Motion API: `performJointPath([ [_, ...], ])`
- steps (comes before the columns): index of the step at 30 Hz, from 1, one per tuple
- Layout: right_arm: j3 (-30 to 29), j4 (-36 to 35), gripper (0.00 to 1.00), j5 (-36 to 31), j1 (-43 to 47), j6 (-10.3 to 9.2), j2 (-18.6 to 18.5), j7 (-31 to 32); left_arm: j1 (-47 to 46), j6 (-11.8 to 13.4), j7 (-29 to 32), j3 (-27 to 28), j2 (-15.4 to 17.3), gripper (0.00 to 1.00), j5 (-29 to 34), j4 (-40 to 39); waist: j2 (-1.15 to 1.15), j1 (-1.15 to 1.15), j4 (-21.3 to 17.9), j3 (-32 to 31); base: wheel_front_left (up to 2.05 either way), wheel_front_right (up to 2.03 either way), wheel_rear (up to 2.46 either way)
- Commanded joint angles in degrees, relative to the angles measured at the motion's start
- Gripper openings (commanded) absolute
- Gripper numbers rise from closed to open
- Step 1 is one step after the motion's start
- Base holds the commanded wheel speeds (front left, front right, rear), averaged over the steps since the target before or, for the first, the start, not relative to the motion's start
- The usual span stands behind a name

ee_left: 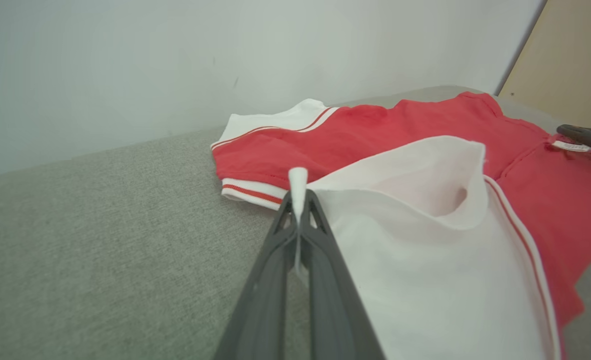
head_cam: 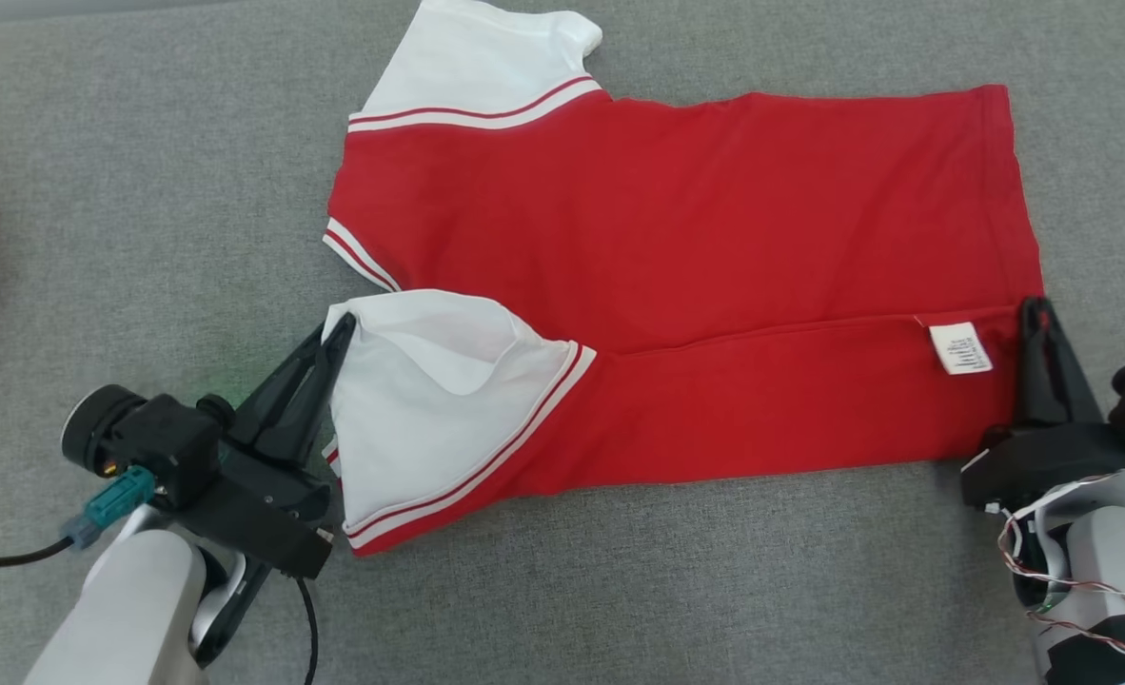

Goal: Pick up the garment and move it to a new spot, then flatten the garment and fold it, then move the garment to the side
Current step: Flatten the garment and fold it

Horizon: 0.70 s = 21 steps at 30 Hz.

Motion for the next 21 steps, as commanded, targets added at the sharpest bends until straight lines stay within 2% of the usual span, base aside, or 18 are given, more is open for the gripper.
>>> performJointPath([
  [1, 0.3, 0.6, 0.0, -0.1, -0.5, -0.06, 0.3, 0.0, -0.1, 0.0, -0.3, 0.3, 0.0, 0.46, 0.6, 0.6, -0.01, -0.01, -0.1, -0.2, 0.0, 0.0, 0.0],
  [2, 0.4, 1.0, 0.0, -0.1, -0.5, -0.06, 0.5, 0.0, -0.1, 0.0, -0.3, 0.4, -0.3, 0.52, 0.9, 0.8, -0.01, -0.01, -0.2, -0.4, 0.0, 0.0, 0.0],
  [3, 0.5, 1.2, 0.04, -0.2, -0.5, -0.06, 0.8, 0.0, 0.1, 0.0, -0.3, 0.6, -0.4, 0.85, 1.5, 0.9, -0.01, -0.01, -0.2, -0.7, 0.0, 0.0, 0.0],
  [4, 0.6, 1.3, 0.47, -0.2, -0.3, -0.06, 0.8, 0.0, 0.4, 0.0, -0.3, 0.9, -0.5, 1.0, 1.7, 1.0, -0.01, -0.01, -0.3, -1.0, 0.0, 0.0, 0.0],
  [5, 0.7, 1.1, 0.82, 0.0, -0.2, -0.06, 0.8, 0.0, 0.8, 0.0, -0.3, 1.6, -0.8, 1.0, 1.8, 0.6, -0.01, -0.01, -0.4, -1.3, 0.0, 0.0, 0.0],
  [6, 0.6, 0.2, 1.0, 0.2, 0.1, -0.06, 0.7, 0.0, 1.4, 0.0, -0.3, 2.3, -1.1, 1.0, 2.0, 0.3, -0.01, -0.01, -0.4, -1.7, 0.0, 0.0, 0.0],
  [13, -0.9, -5.4, 1.0, 0.1, 5.7, -0.06, 0.4, 0.0, 9.5, 0.0, -0.3, 8.2, -4.1, 1.0, -0.8, -3.1, -0.01, -0.01, -0.2, -5.8, 0.0, 0.0, 0.0],
  [16, -1.6, -7.1, 1.0, 0.7, 8.9, -0.06, 0.1, 0.0, 14.7, 0.0, -0.2, 7.6, -5.0, 1.0, -5.0, -3.8, -0.01, -0.01, 0.0, -8.0, 0.0, 0.0, 0.0],
  [21, -2.6, -8.6, 1.0, 1.4, 13.0, -0.06, -0.1, 0.0, 21.4, 0.4, 5.7, 5.0, -4.8, 1.0, -9.6, -4.8, -0.01, -0.01, 0.0, -10.9, 0.0, 0.0, 0.0],
])
